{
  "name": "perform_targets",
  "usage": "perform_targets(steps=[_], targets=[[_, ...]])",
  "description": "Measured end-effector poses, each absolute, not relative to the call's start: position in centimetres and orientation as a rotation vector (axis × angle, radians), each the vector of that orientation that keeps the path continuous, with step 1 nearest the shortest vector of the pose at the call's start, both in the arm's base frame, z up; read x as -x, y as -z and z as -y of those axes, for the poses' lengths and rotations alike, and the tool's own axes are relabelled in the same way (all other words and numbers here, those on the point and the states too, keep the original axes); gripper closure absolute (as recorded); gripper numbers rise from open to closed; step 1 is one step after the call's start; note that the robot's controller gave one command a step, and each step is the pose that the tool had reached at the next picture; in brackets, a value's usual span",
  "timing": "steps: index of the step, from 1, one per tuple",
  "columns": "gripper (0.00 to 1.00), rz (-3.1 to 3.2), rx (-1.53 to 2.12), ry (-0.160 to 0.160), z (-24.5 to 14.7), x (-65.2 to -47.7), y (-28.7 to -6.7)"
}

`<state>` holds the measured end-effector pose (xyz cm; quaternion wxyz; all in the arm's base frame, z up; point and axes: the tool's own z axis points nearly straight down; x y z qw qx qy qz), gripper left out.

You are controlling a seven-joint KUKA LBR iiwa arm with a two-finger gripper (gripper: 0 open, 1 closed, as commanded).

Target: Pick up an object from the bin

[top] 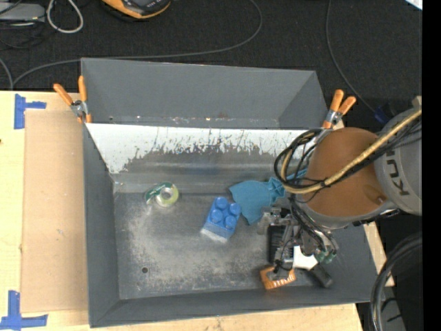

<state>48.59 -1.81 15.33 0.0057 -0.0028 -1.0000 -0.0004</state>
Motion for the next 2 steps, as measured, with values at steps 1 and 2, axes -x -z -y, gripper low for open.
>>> perform_targets(steps=[1, 2], targets=[[0.0, 3.139, 0.007, 0.001, 1.8, -48.8, -15.8], [0.0, 3.126, -0.398, 0.0, 6.1, -47.6, -7.2]])
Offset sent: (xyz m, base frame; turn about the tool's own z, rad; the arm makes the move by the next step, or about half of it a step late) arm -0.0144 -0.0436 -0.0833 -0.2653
